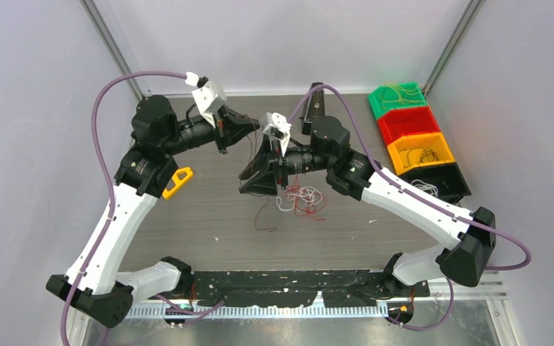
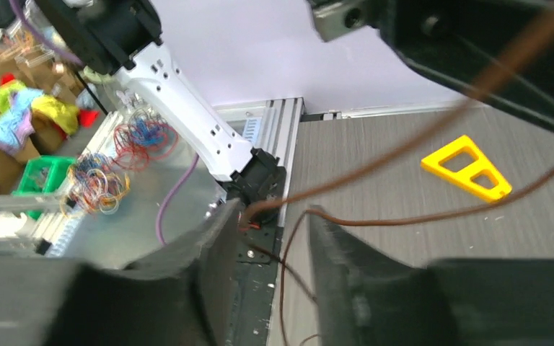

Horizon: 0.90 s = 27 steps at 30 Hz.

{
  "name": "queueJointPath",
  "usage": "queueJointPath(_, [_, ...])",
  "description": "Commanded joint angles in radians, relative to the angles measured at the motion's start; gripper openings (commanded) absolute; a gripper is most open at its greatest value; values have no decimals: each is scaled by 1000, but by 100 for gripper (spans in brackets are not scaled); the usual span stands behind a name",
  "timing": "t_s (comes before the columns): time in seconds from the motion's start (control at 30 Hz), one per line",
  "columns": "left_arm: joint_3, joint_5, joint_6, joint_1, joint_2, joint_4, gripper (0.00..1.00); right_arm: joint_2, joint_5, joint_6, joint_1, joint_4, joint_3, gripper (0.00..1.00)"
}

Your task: Untangle the cables

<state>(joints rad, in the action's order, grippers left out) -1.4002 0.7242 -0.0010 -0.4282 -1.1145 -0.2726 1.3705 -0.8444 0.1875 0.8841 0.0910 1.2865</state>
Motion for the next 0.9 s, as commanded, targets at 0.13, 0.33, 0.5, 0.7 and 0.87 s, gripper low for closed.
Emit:
queueJointPath(0.13, [28,18,-41,81,75,26,0,-63,136,20,-63,22,-13,6])
queueJointPath(0.33, [190,0,-15,172,149,-44,0,-147,222,52,-132,77,-23,5])
queueJointPath(0.5, [355,144,91,176,218,-92,0,-184,301,86,-195,127,22,5])
queueJointPath(0.7, [374,150,30,-41,118,-62,0,-149,338,207,-203,244,85,5])
queueJointPath(0.87, [397,141,-242,-114,46,287,0,-121,336,213,-204,246,103,5])
